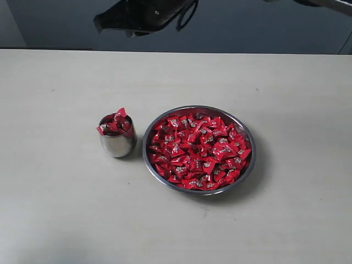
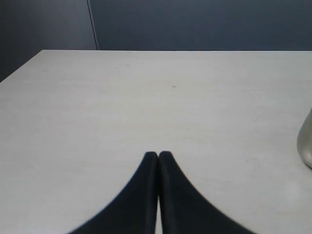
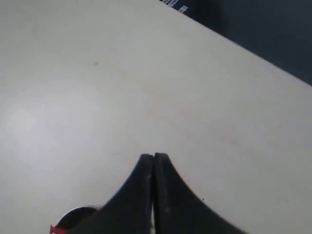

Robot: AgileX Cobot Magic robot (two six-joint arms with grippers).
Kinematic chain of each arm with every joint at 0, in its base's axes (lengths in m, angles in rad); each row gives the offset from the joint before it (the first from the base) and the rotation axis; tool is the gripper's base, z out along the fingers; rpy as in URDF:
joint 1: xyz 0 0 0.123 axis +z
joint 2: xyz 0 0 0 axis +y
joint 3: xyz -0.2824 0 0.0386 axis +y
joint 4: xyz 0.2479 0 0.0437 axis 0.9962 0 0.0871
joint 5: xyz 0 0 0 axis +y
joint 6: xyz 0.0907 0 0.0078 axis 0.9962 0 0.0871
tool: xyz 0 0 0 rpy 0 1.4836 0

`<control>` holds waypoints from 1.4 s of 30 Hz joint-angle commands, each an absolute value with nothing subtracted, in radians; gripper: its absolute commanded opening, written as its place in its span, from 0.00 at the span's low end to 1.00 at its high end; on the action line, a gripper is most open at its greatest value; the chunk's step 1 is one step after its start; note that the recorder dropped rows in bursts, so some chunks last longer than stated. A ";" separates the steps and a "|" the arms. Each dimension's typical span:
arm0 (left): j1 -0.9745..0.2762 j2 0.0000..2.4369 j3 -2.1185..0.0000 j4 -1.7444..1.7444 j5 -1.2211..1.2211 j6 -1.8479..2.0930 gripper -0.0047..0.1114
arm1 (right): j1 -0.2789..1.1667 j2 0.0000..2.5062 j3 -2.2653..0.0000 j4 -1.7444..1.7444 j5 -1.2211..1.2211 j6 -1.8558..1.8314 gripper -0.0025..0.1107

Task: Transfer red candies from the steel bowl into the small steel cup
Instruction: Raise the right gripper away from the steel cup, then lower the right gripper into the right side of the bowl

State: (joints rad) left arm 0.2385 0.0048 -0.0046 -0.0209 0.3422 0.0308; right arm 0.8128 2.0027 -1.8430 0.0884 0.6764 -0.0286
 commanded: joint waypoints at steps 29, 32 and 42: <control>0.229 0.000 0.000 -0.022 0.334 0.029 0.04 | 0.619 1.832 -1.172 0.283 0.678 -0.305 0.14; 0.229 0.000 0.000 -0.022 0.334 0.029 0.04 | 0.619 1.849 -1.172 0.304 0.671 -0.305 0.29; 0.229 0.000 0.000 -0.022 0.334 0.029 0.04 | 0.619 1.925 -1.172 0.346 0.636 -0.306 0.35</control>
